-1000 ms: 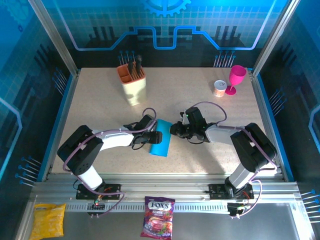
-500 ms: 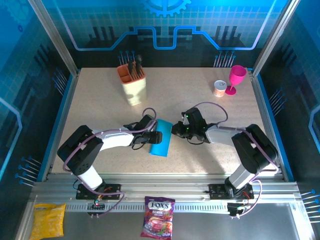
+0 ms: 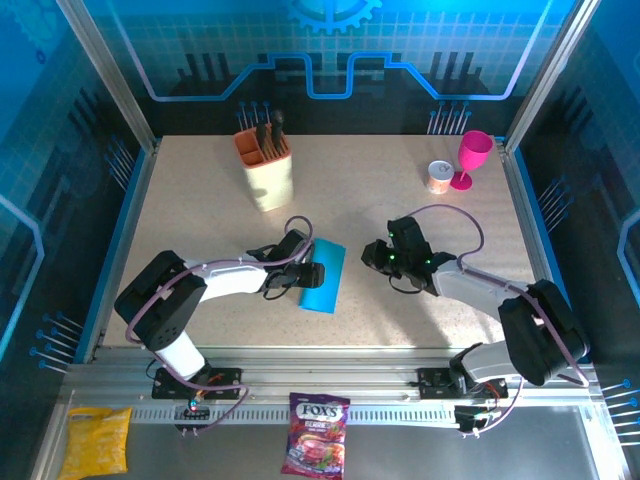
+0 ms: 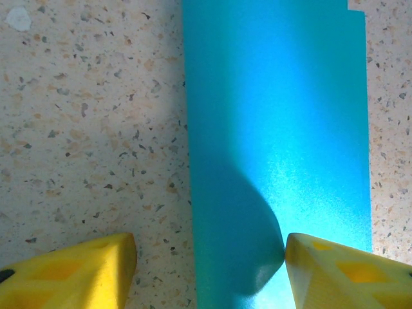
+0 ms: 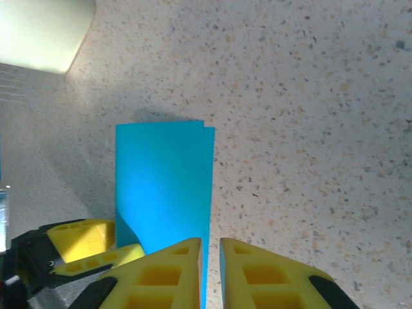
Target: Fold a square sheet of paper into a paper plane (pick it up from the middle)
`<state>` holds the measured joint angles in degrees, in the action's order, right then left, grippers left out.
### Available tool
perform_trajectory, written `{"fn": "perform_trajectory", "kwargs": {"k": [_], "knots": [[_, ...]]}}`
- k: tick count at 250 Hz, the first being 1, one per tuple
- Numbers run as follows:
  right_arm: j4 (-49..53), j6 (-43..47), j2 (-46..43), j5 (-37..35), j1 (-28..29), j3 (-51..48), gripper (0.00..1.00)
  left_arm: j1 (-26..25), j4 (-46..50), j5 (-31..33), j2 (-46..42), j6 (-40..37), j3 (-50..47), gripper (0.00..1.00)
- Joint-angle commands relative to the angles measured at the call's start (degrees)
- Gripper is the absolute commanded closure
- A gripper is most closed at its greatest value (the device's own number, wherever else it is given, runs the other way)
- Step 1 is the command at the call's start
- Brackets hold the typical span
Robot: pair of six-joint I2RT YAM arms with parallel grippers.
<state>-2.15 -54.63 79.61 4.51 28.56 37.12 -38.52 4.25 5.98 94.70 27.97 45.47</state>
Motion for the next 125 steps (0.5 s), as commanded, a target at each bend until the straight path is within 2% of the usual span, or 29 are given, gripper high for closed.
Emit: {"fn": "perform_trajectory", "kwargs": {"k": [1,125], "knots": [[-1.1,0.4,2.5,2.6,0.7,-1.1,0.83,-0.4,-1.4,-2.2,0.7,-1.7,-1.3,0.36],[-5.0,1.2,10.1,7.0,4.1,2.6,0.84,-0.4,-1.2,-3.3,1.4,-3.4,-0.7,0.35]]}}
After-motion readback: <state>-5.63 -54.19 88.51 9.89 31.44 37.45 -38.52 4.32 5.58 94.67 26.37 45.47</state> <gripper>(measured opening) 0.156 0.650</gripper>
